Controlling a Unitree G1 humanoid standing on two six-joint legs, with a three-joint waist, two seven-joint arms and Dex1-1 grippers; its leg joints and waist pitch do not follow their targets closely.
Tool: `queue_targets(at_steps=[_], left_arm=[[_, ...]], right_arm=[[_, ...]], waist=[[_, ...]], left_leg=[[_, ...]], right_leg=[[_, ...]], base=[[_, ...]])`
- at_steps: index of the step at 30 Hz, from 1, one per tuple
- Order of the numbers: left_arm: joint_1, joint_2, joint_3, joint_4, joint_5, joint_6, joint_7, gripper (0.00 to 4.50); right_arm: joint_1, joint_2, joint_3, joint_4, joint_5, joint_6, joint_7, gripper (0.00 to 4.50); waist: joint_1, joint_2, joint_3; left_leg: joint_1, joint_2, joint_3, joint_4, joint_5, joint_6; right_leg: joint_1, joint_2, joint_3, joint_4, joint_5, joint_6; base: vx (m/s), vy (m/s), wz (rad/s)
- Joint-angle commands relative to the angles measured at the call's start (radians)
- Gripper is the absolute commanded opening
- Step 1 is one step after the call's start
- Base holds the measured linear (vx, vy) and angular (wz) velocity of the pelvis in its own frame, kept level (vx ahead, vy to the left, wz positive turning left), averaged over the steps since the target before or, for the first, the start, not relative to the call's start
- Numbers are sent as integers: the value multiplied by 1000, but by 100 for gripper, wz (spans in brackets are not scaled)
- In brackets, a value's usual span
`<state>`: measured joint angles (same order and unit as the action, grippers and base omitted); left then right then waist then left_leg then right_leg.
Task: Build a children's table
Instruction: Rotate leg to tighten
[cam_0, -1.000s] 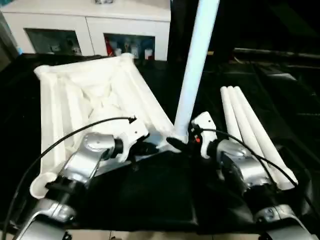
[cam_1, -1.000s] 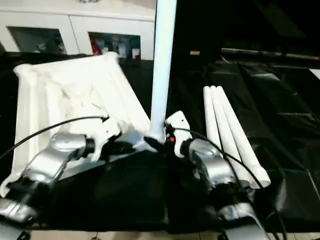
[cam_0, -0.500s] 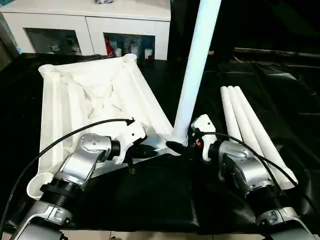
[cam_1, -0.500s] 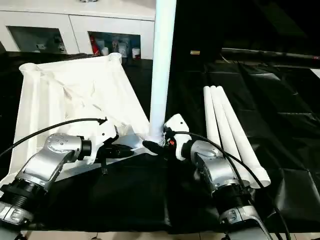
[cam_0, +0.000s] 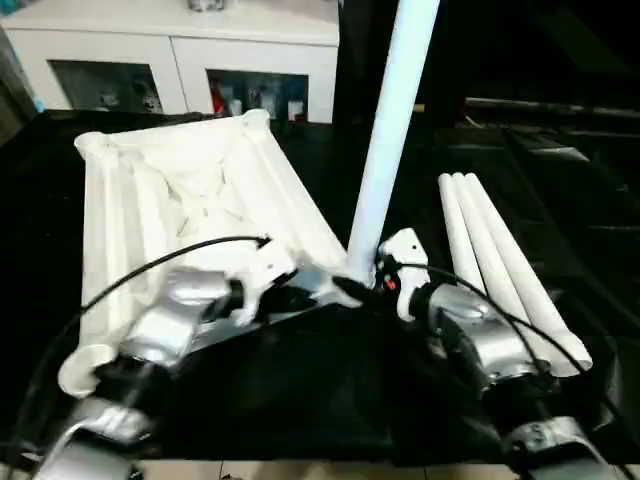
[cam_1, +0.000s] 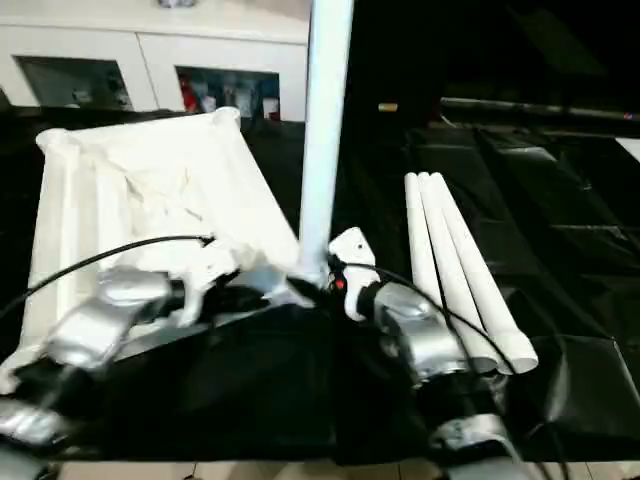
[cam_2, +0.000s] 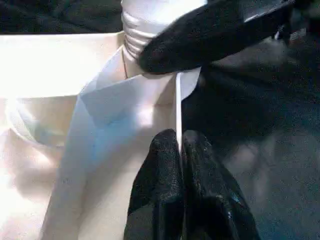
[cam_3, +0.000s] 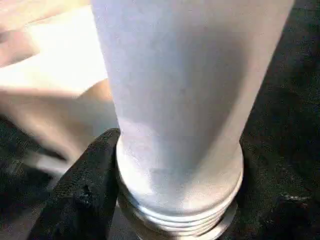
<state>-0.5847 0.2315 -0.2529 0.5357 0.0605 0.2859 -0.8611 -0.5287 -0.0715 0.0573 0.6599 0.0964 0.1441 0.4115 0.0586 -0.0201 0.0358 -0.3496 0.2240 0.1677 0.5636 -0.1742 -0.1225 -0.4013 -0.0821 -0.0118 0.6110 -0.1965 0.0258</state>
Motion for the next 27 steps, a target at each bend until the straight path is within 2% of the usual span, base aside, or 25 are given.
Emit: queue_targets(at_steps=[1, 2, 4, 5, 8, 9, 11, 12, 14, 15, 16, 17, 18, 21, 24, 26, 27], left_arm=[[-30, -70, 9, 74, 2, 29, 134, 0], [-30, -70, 9, 74, 2, 29, 134, 0], [-60, -106, 10, 107, 9, 45, 185, 0], [-77, -127, 7, 125, 17, 49, 212, 0], [-100, -158, 2, 152, 33, 48, 245, 0], [-102, -161, 3, 155, 37, 44, 246, 0], [-104, -163, 2, 163, 42, 36, 246, 0], [-104, -163, 2, 163, 42, 36, 246, 0], [-103, -158, -1, 167, 44, 27, 246, 0], [-101, -155, -2, 167, 43, 23, 244, 0], [-100, -152, -4, 169, 42, 17, 240, 0], [-98, -148, -6, 169, 42, -1, 233, 0], [-95, -146, -5, 165, 39, -5, 227, 0], [-88, -139, -5, 152, 33, -39, 205, 0], [-80, -140, 16, 120, 11, -95, 200, 0], [-81, -142, 27, 113, 0, -103, 201, 45], [-78, -135, 43, 86, -20, -93, 192, 45]], right_arm=[[-28, 34, -46, 105, -4, 33, -155, 277], [-28, 34, -46, 105, -4, 33, -155, 277], [-57, 59, -60, 141, 5, 28, -212, 277], [-76, 71, -57, 163, -7, 21, -250, 277], [-104, 93, -54, 193, -25, 5, -287, 277], [-107, 95, -53, 196, -30, 1, -289, 277], [-115, 94, -50, 215, -46, -29, -298, 277], [-115, 94, -50, 215, -46, -29, -298, 277], [-116, 97, -65, 222, -33, -53, -286, 333], [-114, 97, -73, 219, -22, -66, -271, 347], [-115, 97, -76, 218, -13, -81, -255, 350], [-114, 94, -76, 211, -9, -88, -243, 356], [-112, 88, -73, 202, -13, -93, -243, 367], [-98, 65, -72, 156, -18, -98, -232, 380], [-43, 28, -76, 37, 3, -75, -185, 380], [-28, 22, -77, 10, 4, -71, -173, 389], [9, 5, -72, -56, 7, -47, -145, 389]], waist=[[-3, -2, -46], [-3, 1, -47], [0, 0, -50], [1, 4, -51], [3, 3, -56], [4, 2, -58], [5, 4, -59], [5, 3, -59], [6, 5, -57], [4, 20, -55], [3, 11, -55], [3, 10, -55], [1, 16, -52], [0, 12, -52], [6, 12, -52], [6, 12, -54], [10, 10, -54]], left_leg=[[3, -13, 15, -66, -292, -25], [1, -14, 14, -65, -289, -23], [-1, -16, 16, -62, -271, -11], [-2, -16, 16, -61, -254, -7], [-3, -17, 18, -57, -215, -4], [-7, -17, 17, -56, -190, 4], [-8, -19, 18, -52, -161, 17], [-9, -19, 19, -52, -160, 20], [-8, -18, 19, -53, -174, 25], [-6, -18, 18, -55, -202, 18], [-7, -18, 18, -56, -224, 16], [-7, -18, 18, -56, -230, 17], [-8, -17, 16, -59, -248, 15], [-7, -17, 17, -58, -250, 13], [-10, -17, 16, -57, -212, 28], [-13, -17, 16, -56, -187, 36], [-12, -18, 18, -52, -170, 43]], right_leg=[[30, -23, 15, -86, -305, -161], [30, -23, 15, -85, -292, -161], [34, -21, 15, -81, -230, -168], [34, -22, 14, -79, -201, -174], [38, -19, 13, -73, -122, -187], [45, -20, 11, -67, -74, -194], [47, -19, 10, -62, -12, -208], [48, -18, 10, -62, -6, -211], [48, -19, 10, -65, -21, -215], [45, -20, 10, -69, -49, -214], [48, -19, 9, -71, -76, -213], [48, -20, 9, -72, -88, -212], [46, -21, 9, -76, -120, -208], [45, -22, 9, -77, -145, -205], [51, -19, 10, -74, -96, -200], [53, -19, 9, -70, -62, -208], [55, -19, 10, -69, -40, -209]], base=[[0, 0, 0], [0, 0, 0], [0, 0, 0], [0, 0, 0], [0, 0, 0], [0, 0, 0], [0, 0, 0], [0, 0, 0], [0, 0, 0], [0, 0, 0], [0, 0, 0], [0, 0, 0], [0, 0, 0], [0, 0, 0], [0, 0, 0], [0, 0, 0], [0, 0, 0]])
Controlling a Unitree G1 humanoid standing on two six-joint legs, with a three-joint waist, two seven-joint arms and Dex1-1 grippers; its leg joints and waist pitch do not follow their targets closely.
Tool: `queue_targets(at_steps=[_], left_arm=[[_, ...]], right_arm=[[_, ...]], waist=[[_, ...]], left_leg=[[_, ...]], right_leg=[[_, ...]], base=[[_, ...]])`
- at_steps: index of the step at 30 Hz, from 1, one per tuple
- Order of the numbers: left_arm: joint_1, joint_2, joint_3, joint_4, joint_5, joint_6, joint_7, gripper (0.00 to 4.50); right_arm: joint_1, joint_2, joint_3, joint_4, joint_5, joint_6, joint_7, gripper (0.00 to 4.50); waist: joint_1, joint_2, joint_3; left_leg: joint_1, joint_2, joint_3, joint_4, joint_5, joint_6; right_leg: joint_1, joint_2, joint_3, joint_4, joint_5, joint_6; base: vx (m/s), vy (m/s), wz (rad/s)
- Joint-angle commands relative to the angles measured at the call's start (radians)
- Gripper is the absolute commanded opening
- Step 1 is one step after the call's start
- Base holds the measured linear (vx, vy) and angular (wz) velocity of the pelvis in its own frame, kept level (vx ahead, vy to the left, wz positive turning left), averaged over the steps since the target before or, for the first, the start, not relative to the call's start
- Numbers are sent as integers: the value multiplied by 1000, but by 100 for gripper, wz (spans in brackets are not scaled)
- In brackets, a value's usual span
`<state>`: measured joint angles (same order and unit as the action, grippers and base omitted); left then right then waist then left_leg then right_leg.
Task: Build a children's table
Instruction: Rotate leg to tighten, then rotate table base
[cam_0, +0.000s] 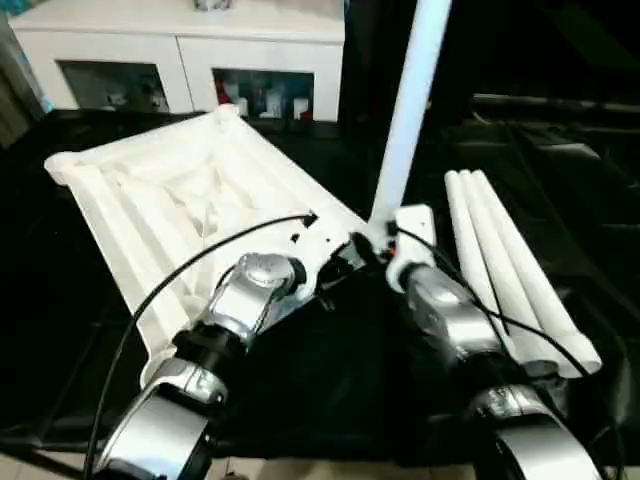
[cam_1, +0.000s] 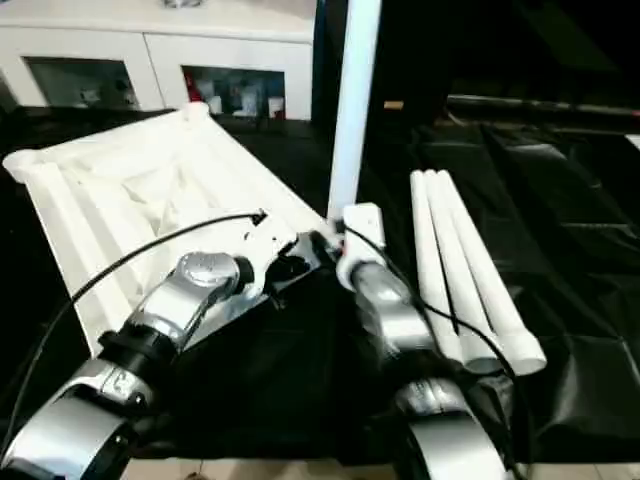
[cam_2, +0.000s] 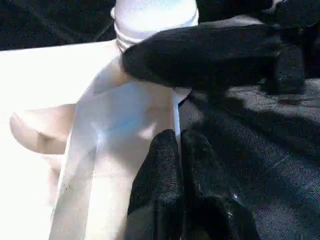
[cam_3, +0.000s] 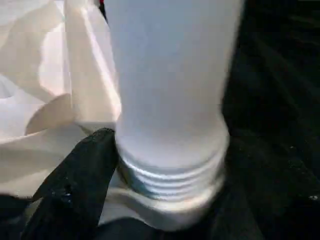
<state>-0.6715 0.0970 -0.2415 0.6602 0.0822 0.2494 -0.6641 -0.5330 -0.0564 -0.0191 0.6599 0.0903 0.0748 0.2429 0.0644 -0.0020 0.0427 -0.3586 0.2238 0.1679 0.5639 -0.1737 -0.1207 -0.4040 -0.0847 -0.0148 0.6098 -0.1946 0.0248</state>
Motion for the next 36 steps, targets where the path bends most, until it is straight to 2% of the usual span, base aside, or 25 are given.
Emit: queue_targets(at_steps=[1, 3, 4, 5, 6, 7, 8, 9, 11, 12, 13, 17, 18, 20, 21, 24, 25, 26, 29, 30, 31, 32, 36], left_arm=[[11, 20, 59, -90, -64, -31, -11, 60], [10, 35, 76, -114, -70, -18, -5, 68], [4, 61, 107, -146, -82, 13, 3, 87], [2, 70, 119, -153, -85, 19, 10, 87], [-4, 91, 149, -168, -90, 35, 29, 95], [-7, 108, 171, -179, -95, 49, 39, 113], [-7, 108, 171, -179, -95, 49, 39, 113], [-14, 159, 221, -201, -96, 71, 69, 121], [-15, 203, 247, -213, -89, 81, 83, 126], [-11, 270, 274, -228, -69, 91, 102, 141], [-7, 315, 288, -232, -51, 101, 114, 151], [51, 499, 312, -252, 33, 161, 120, 173], [69, 537, 311, -253, 52, 170, 115, 192], [118, 625, 302, -241, 102, 186, 108, 197], [136, 650, 302, -236, 114, 193, 111, 203], [175, 705, 289, -208, 146, 200, 131, 229], [199, 732, 279, -192, 161, 203, 137, 236], [246, 758, 264, -206, 165, 229, 111, 236], [296, 755, 252, -264, 136, 260, 47, 264], [296, 755, 252, -264, 136, 260, 47, 264], [328, 730, 250, -318, 85, 284, -22, 278], [331, 728, 248, -324, 79, 286, -30, 278], [381, 677, 227, -410, -21, 305, -145, 315]], right_arm=[[75, -42, 20, -164, 20, 71, 73, 389], [103, -58, 31, -211, 25, 95, 99, 389], [137, -82, 50, -265, 33, 123, 141, 389], [146, -89, 57, -280, 33, 130, 153, 389], [167, -105, 70, -311, 34, 142, 180, 389], [177, -112, 75, -328, 38, 150, 194, 389], [177, -112, 75, -328, 38, 150, 194, 389], [191, -124, 81, -353, 45, 176, 216, 389], [195, -130, 87, -360, 47, 184, 232, 389], [202, -136, 95, -376, 49, 208, 248, 389], [204, -137, 102, -378, 43, 216, 251, 389], [192, -135, 129, -348, 16, 260, 243, 389], [185, -132, 134, -333, 8, 267, 240, 389], [162, -124, 145, -287, -13, 267, 226, 389], [152, -120, 147, -273, -19, 271, 219, 389], [127, -109, 150, -238, -30, 272, 204, 389], [110, -100, 152, -215, -33, 269, 199, 389], [83, -88, 160, -177, -40, 257, 195, 389], [53, -74, 167, -134, -45, 245, 190, 389], [53, -74, 167, -134, -45, 245, 190, 389], [32, -63, 172, -100, -48, 230, 190, 389], [29, -62, 172, -94, -49, 228, 190, 389], [-15, -44, 178, -16, -66, 193, 199, 389]], waist=[[5, -15, -60], [11, -5, -65], [13, -11, -65], [9, -14, -64], [6, -10, -62], [2, -12, -62], [2, -12, -62], [0, -8, -61], [-3, -8, -60], [-4, -14, -61], [-5, -7, -62], [-5, -8, -61], [-7, -8, -60], [-5, -4, -58], [-5, -8, -58], [4, 1, -56], [6, -9, -55], [8, -4, -56], [4, -6, -55], [7, -12, -56], [11, -11, -56], [12, -10, -56], [14, -17, -55]], left_leg=[[-9, -19, 17, -53, -153, 51], [-3, -12, 16, -51, -140, 53], [-6, -12, 15, -48, -107, 60], [-9, -15, 16, -47, -103, 64], [-7, -16, 17, -48, -117, 60], [-9, -17, 17, -47, -122, 59], [-8, -16, 18, -47, -122, 60], [-8, -17, 17, -47, -122, 55], [-8, -16, 16, -48, -123, 51], [-6, -17, 17, -47, -122, 48], [-7, -17, 16, -47, -111, 42], [0, -15, 16, -47, -97, 21], [-2, -15, 16, -48, -96, 19], [3, -13, 18, -50, -119, 5], [2, -12, 18, -50, -125, 3], [10, -11, 18, -54, -158, -15], [4, -11, 16, -56, -166, -18], [9, -10, 15, -57, -179, -27], [9, -9, 15, -59, -192, -39], [8, -9, 15, -58, -186, -38], [9, -8, 16, -57, -186, -39], [8, -8, 16, -58, -187, -43], [7, -11, 17, -58, -213, -45]], right_leg=[[61, -17, 13, -66, -21, -213], [57, -19, 13, -61, 5, -219], [60, -13, 11, -54, 72, -228], [60, -12, 11, -53, 82, -228], [58, -11, 10, -55, 65, -229], [58, -12, 11, -56, 50, -227], [58, -12, 11, -56, 47, -228], [56, -12, 11, -55, 35, -228], [56, -11, 11, -54, 29, -223], [55, -10, 11, -55, 23, -220], [55, -9, 12, -51, 34, -218], [49, -9, 11, -46, 38, -215], [48, -8, 11, -46, 34, -215], [42, -9, 12, -48, 5, -215], [40, -10, 12, -48, -2, -215], [34, -11, 14, -50, -26, -213], [37, -13, 13, -46, -35, -210], [33, -14, 13, -47, -47, -204], [32, -15, 14, -46, -42, -211], [32, -16, 14, -43, -34, -220], [31, -18, 15, -44, -24, -226], [31, -19, 15, -43, -23, -231], [34, -17, 15, -44, -44, -232]], base=[[0, 0, 0], [0, 0, 0], [0, 0, 0], [0, 0, 0], [0, 0, 0], [0, 0, 0], [0, 0, 0], [0, 0, 0], [0, 0, 0], [0, 0, 0], [0, 0, 0], [0, 0, 0], [0, 0, 0], [0, 0, 0], [0, 0, 0], [0, 0, 0], [0, 0, 0], [0, 0, 0], [0, 0, 0], [0, 0, 0], [0, 0, 0], [0, 0, 0], [0, 0, 0]])
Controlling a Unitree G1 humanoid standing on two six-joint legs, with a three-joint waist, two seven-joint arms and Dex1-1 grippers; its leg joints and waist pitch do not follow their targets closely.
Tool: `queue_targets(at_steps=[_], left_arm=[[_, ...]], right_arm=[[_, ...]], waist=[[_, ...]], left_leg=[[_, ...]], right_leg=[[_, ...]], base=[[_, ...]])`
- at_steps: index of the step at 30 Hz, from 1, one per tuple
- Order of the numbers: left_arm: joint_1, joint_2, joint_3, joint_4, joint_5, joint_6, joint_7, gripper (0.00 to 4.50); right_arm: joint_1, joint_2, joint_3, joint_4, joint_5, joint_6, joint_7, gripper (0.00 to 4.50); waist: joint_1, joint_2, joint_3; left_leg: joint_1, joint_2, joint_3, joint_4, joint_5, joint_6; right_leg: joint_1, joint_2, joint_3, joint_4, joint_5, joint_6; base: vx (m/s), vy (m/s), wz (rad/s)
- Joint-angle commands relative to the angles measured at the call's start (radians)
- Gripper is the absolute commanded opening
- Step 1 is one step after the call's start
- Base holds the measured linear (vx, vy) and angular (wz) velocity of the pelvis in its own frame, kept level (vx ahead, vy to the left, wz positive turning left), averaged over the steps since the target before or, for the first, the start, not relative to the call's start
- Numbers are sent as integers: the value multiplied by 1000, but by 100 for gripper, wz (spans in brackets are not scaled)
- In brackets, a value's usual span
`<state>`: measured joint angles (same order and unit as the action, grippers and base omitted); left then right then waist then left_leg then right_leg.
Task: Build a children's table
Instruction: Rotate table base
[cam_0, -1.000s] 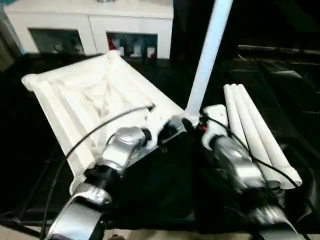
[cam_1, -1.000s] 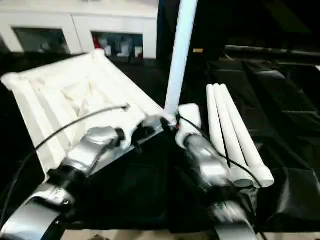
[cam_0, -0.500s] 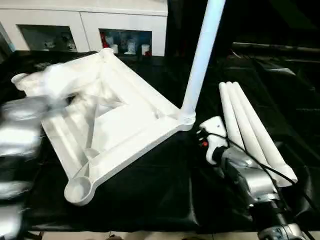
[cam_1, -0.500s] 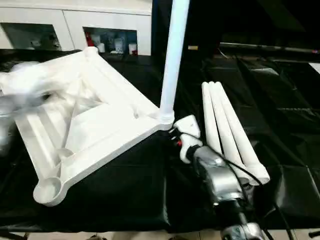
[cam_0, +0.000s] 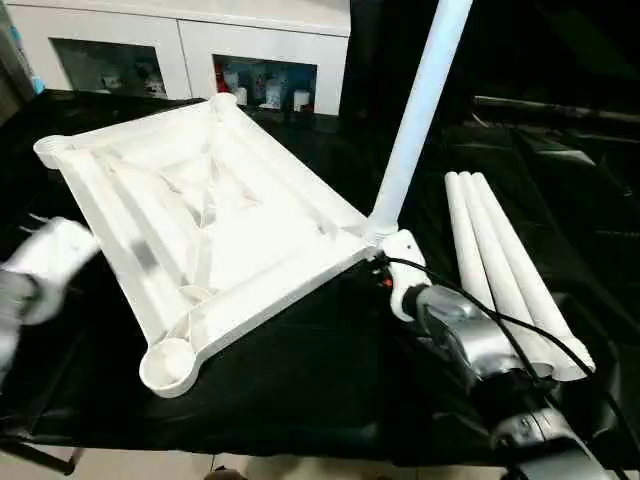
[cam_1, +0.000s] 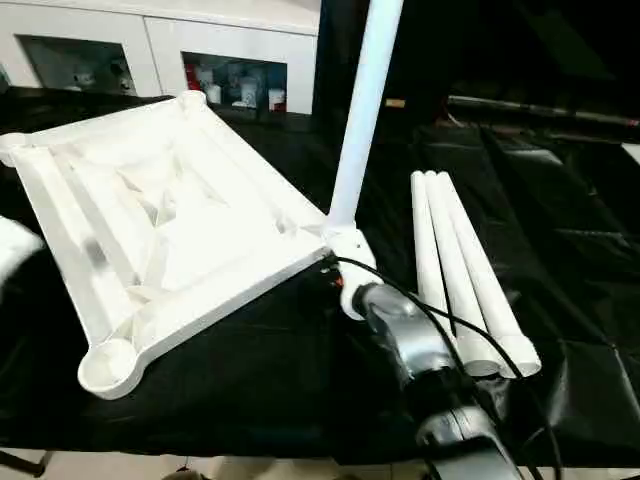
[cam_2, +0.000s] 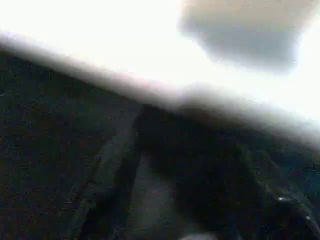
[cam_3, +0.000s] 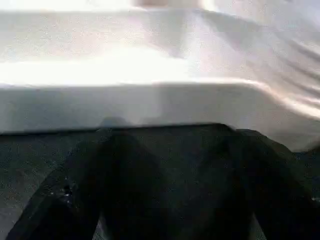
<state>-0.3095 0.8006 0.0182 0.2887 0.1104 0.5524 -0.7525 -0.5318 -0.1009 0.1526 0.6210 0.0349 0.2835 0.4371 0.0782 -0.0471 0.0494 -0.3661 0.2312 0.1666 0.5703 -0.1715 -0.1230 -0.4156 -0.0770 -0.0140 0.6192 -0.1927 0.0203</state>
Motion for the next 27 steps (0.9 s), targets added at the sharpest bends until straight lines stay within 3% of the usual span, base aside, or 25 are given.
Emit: queue_targets(at_steps=[1, 5, 8, 12, 14, 15, 17, 20, 21, 23, 24, 25, 26, 27], left_arm=[[26, -38, -37, -53, -67, 2, -72, 323], [45, -113, -41, -100, -142, 6, -102, 362], [66, -161, -67, -155, -182, -10, -143, 379], [73, -194, -118, -181, -185, -25, -171, 403], [75, -214, -151, -187, -182, -44, -182, 439], [72, -226, -166, -188, -179, -50, -182, 443], [68, -240, -179, -190, -178, -54, -180, 447], [47, -292, -217, -187, -175, -70, -178, 447], [44, -301, -225, -190, -175, -70, -178, 447], [39, -317, -235, -196, -175, -76, -174, 447], [35, -349, -241, -220, -191, -82, -168, 447], [33, -364, -241, -232, -202, -84, -164, 447], [36, -371, -245, -261, -219, -80, -175, 447], [42, -370, -251, -297, -238, -75, -192, 447]], right_arm=[[-22, 2, 9, 35, -14, -22, 6, 389], [-55, 10, 5, 95, -15, -54, 14, 389], [-74, 17, 3, 130, -15, -78, 23, 389], [-92, 22, 1, 166, -17, -102, 33, 389], [-94, 24, 5, 172, -19, -111, 41, 389], [-93, 23, 9, 172, -20, -115, 46, 389], [-90, 22, 12, 170, -21, -119, 53, 389], [-43, 0, 25, 90, -22, -102, 74, 389], [-29, -9, 26, 66, -23, -96, 76, 389], [2, -28, 18, 7, -17, -74, 73, 389], [61, -64, -10, -118, -9, -23, 50, 389], [87, -80, -23, -177, -7, 2, 36, 389], [115, -101, -46, -257, -8, 40, 17, 389], [139, -120, -71, -338, -4, 86, 1, 389]], waist=[[0, 28, -60], [9, 29, -62], [7, 28, -61], [5, 27, -60], [5, 26, -60], [5, 31, -61], [5, 28, -62], [4, 28, -61], [8, 20, -62], [11, 21, -63], [9, 30, -60], [11, 22, -61], [13, 21, -62], [14, 41, -61]], left_leg=[[15, -17, 19, -64, -220, -40], [16, -18, 20, -62, -215, -42], [12, -17, 18, -63, -235, -42], [14, -17, 19, -62, -255, -37], [13, -17, 19, -62, -249, -35], [14, -17, 19, -61, -246, -35], [13, -17, 19, -61, -241, -35], [14, -16, 20, -60, -243, -32], [15, -16, 21, -58, -229, -24], [13, -16, 21, -59, -213, -21], [12, -16, 19, -60, -205, -25], [16, -15, 23, -56, -208, -22], [12, -16, 20, -58, -199, -24], [12, -17, 19, -58, -197, -33]], right_leg=[[44, -26, 15, -55, -55, -228], [44, -23, 15, -53, -44, -225], [45, -24, 15, -54, -74, -218], [43, -22, 16, -58, -107, -211], [43, -22, 16, -59, -111, -205], [43, -23, 17, -58, -107, -204], [44, -21, 16, -57, -95, -205], [44, -19, 16, -58, -97, -203], [45, -20, 17, -57, -86, -200], [48, -20, 17, -58, -77, -195], [49, -17, 17, -58, -69, -189], [45, -17, 18, -59, -59, -184], [52, -17, 17, -57, -53, -182], [51, -17, 18, -58, -44, -174]], base=[[0, 0, 0], [0, 0, 0], [0, 0, 0], [0, 0, 0], [0, 0, 0], [0, 0, 0], [0, 0, 0], [0, 0, 0], [0, 0, 0], [0, 0, 0], [0, 0, 0], [0, 0, 0], [0, 0, 0], [0, 0, 0]])
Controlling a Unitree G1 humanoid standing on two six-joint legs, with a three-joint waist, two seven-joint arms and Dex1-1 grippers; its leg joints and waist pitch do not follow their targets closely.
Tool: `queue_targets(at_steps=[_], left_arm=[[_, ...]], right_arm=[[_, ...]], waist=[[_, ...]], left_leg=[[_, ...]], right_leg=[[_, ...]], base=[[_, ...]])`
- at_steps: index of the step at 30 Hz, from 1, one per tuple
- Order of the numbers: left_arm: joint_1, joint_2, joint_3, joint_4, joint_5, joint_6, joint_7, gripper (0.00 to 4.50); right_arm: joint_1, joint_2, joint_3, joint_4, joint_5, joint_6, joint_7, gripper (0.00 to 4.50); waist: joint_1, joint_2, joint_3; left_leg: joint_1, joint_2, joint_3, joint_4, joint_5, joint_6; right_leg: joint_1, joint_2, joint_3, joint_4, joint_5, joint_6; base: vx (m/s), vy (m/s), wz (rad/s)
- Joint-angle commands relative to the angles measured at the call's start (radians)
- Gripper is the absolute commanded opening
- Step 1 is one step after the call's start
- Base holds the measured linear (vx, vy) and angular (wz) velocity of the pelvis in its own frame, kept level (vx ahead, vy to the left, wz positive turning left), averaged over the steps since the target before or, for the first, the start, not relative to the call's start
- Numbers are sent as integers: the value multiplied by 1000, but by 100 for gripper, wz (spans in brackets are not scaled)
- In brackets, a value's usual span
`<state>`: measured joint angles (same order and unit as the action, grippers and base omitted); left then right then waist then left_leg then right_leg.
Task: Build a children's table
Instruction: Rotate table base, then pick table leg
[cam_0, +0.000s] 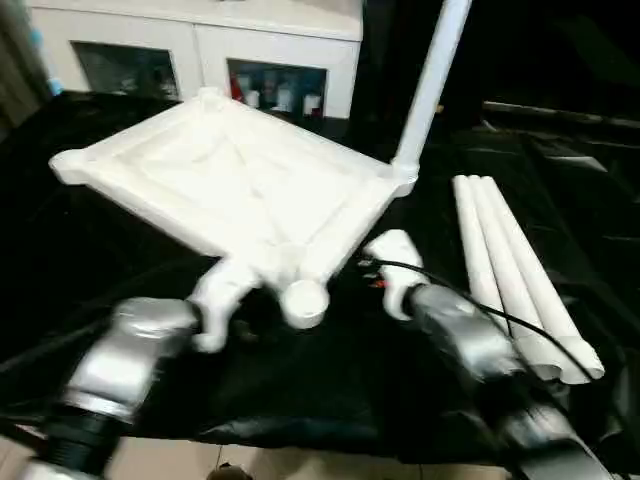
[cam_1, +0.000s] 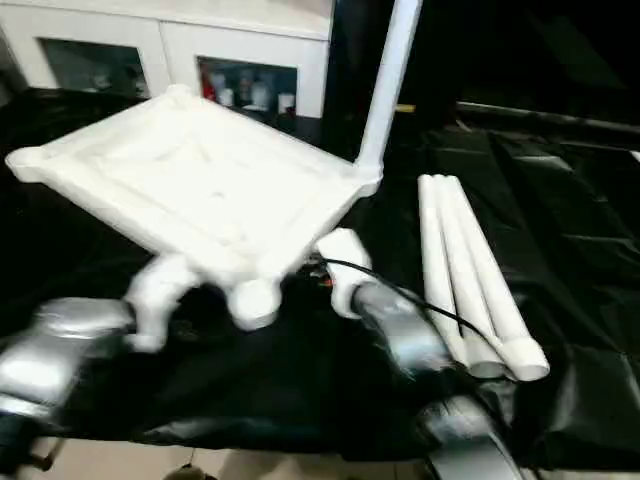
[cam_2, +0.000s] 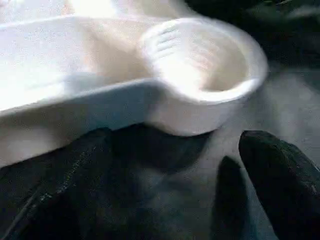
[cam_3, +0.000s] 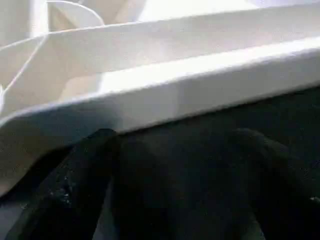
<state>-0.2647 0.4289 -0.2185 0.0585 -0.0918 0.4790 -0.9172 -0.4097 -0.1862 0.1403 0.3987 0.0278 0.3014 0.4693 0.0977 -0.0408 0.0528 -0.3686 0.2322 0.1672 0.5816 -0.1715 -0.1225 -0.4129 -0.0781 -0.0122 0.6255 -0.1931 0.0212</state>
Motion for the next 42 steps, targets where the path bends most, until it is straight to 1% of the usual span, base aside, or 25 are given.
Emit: queue_targets(at_steps=[1, 2, 3, 4, 5, 6, 7, 8, 9, 10, 12, 15, 16, 18, 19, 20, 21, 23, 24, 27, 28, 35, 39, 41, 42], left_arm=[[-1, 4, -16, -76, -39, -1, -33, 447], [-1, 4, -16, -76, -39, -1, -34, 447], [-5, 2, -7, -96, -49, 6, -32, 447], [-15, -7, 7, -111, -57, 20, -20, 447], [-47, -41, 37, -117, -53, 39, 43, 447], [-68, -65, 48, -101, -31, 29, 96, 447], [-71, -69, 50, -97, -28, 28, 104, 447], [-108, -111, 67, -63, 6, 24, 191, 447], [-108, -111, 67, -63, 6, 24, 191, 447], [-130, -136, 70, -46, 24, 32, 242, 450], [-138, -136, 64, -43, 31, 45, 249, 450], [-134, -126, 57, -61, 16, 65, 231, 450], [-125, -113, 50, -87, 0, 79, 206, 450], [-121, -105, 45, -103, -8, 92, 190, 450], [-112, -89, 35, -134, -24, 105, 160, 450], [-112, -89, 35, -134, -24, 105, 160, 450], [-104, -78, 29, -153, -34, 113, 142, 450], [-97, -64, 20, -172, -44, 118, 125, 450], [-96, -60, 17, -177, -45, 121, 121, 450], [-97, -57, 16, -181, -48, 124, 116, 450], [-99, -54, 16, -185, -51, 127, 114, 450], [-98, -43, 10, -195, -56, 135, 104, 450], [-97, -37, 7, -202, -63, 138, 96, 450], [-98, -34, 5, -207, -66, 139, 94, 450], [-98, -34, 5, -207, -67, 140, 94, 450]], right_arm=[[20, -38, -65, -132, 5, 81, -32, 389], [20, -38, -65, -133, 5, 81, -32, 389], [17, -46, -83, -179, -10, 160, -59, 389], [13, -55, -99, -225, -27, 236, -82, 389], [-6, -69, -131, -287, -37, 380, -110, 389], [-14, -74, -141, -301, -36, 429, -114, 389], [-15, -75, -142, -303, -37, 435, -114, 389], [-27, -85, -151, -313, -44, 491, -120, 389], [-27, -85, -151, -313, -44, 491, -120, 389], [-35, -86, -171, -327, -42, 559, -160, 416], [-53, -86, -196, -319, -35, 618, -188, 426], [-66, -85, -220, -330, -24, 676, -208, 444], [-79, -80, -250, -338, -25, 737, -233, 444], [-87, -79, -262, -345, -32, 765, -242, 444], [-102, -83, -278, -351, -41, 821, -252, 444], [-102, -83, -278, -351, -41, 821, -252, 444], [-110, -82, -292, -350, -35, 852, -253, 444], [-117, -80, -309, -343, -13, 883, -248, 444], [-119, -78, -317, -337, 2, 897, -244, 444], [-121, -74, -327, -329, 21, 912, -236, 444], [-120, -70, -328, -328, 33, 934, -230, 444], [-115, -62, -303, -302, 33, 976, -225, 444], [-109, -56, -295, -281, 32, 983, -227, 444], [-108, -47, -304, -267, 39, 988, -239, 410], [-108, -46, -304, -266, 40, 989, -240, 410]], waist=[[-8, 21, -67], [-13, 19, -65], [-20, 24, -63], [-23, 31, -61], [-26, 39, -61], [-32, 28, -62], [-32, 29, -62], [-38, 32, -60], [-37, 31, -61], [-40, 34, -60], [-41, 30, -65], [-42, 34, -72], [-42, 30, -73], [-43, 34, -71], [-41, 37, -70], [-40, 37, -69], [-39, 37, -70], [-35, 34, -65], [-34, 35, -66], [-32, 36, -66], [-32, 33, -67], [-32, 35, -68], [-32, 34, -69], [-32, 33, -69], [-31, 33, -70]], left_leg=[[11, -20, 18, -68, -195, -34], [9, -22, 19, -68, -196, -32], [9, -24, 20, -67, -215, -31], [9, -26, 18, -69, -213, -40], [12, -25, 18, -68, -214, -45], [12, -25, 18, -65, -209, -45], [12, -26, 19, -63, -209, -44], [10, -27, 19, -63, -213, -45], [12, -26, 19, -62, -214, -44], [9, -28, 18, -61, -201, -44], [5, -29, 17, -59, -169, -41], [3, -32, 17, -53, -112, -35], [4, -33, 19, -52, -85, -28], [6, -31, 20, -52, -90, -26], [9, -29, 21, -52, -106, -26], [10, -28, 20, -53, -110, -28], [10, -29, 20, -54, -111, -29], [11, -27, 23, -56, -139, -37], [13, -27, 22, -56, -143, -37], [12, -27, 21, -57, -143, -42], [11, -27, 21, -56, -141, -45], [11, -28, 20, -55, -122, -50], [10, -28, 21, -54, -113, -48], [10, -28, 22, -54, -112, -47], [10, -28, 22, -54, -113, -47]], right_leg=[[54, -15, 16, -63, -40, -171], [53, -12, 16, -65, -47, -171], [50, -13, 16, -69, -80, -168], [54, -10, 16, -69, -112, -161], [51, -8, 17, -69, -108, -161], [53, -6, 16, -70, -98, -163], [52, -8, 16, -72, -109, -163], [53, -6, 16, -74, -124, -162], [52, -8, 16, -76, -132, -161], [54, -7, 17, -76, -132, -156], [57, -8, 16, -71, -101, -157], [61, -6, 17, -62, -22, -169], [62, -4, 16, -57, 23, -183], [58, -5, 16, -59, 22, -192], [56, -6, 16, -61, 3, -194], [56, -6, 15, -60, -5, -195], [57, -6, 15, -60, -8, -195], [54, -8, 17, -64, -60, -185], [53, -9, 17, -65, -66, -182], [53, -10, 16, -64, -74, -173], [54, -10, 16, -63, -73, -173], [55, -10, 16, -61, -57, -172], [56, -10, 15, -59, -42, -180], [56, -11, 15, -59, -39, -182], [56, -11, 15, -59, -41, -183]], base=[[0, 0, 0], [0, 0, 0], [0, 0, 0], [0, 0, 0], [0, 0, 0], [0, 0, 0], [0, 0, 0], [0, 0, 0], [0, 0, 0], [0, 0, 0], [0, 0, 0], [0, 0, 0], [0, 0, 0], [0, 0, 0], [0, 0, 0], [0, 0, 0], [0, 0, 0], [0, 0, 0], [0, 0, 0], [0, 0, 0], [0, 0, 0], [0, 0, 0], [0, 0, 0], [0, 0, 0], [0, 0, 0]])
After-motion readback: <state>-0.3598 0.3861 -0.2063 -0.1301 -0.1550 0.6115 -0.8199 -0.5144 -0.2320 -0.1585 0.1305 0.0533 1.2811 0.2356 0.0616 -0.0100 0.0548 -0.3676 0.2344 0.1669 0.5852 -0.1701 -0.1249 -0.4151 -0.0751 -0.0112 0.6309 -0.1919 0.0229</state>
